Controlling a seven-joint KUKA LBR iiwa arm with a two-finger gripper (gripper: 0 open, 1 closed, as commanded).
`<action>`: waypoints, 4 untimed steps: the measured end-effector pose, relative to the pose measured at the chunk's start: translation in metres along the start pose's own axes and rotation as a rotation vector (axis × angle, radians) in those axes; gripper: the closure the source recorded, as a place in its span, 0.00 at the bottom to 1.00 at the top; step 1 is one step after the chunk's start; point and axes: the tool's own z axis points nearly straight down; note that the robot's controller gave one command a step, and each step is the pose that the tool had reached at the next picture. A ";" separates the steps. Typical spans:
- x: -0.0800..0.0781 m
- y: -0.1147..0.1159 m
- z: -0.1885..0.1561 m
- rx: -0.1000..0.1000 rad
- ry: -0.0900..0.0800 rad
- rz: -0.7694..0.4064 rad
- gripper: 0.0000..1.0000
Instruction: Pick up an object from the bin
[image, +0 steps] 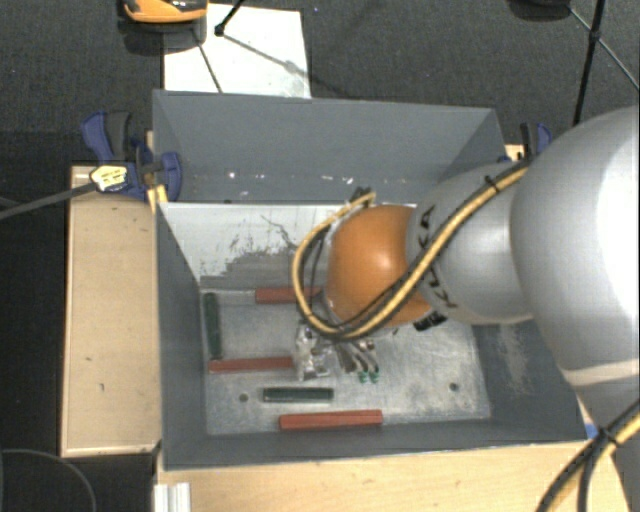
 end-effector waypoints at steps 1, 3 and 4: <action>0.000 0.000 0.001 0.000 -0.003 0.002 0.00; -0.060 0.068 0.008 -0.001 0.015 -0.076 1.00; -0.060 0.068 0.008 -0.001 0.016 -0.075 1.00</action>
Offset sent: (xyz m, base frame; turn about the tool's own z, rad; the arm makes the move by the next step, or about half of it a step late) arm 0.0000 0.0000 0.0000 0.0000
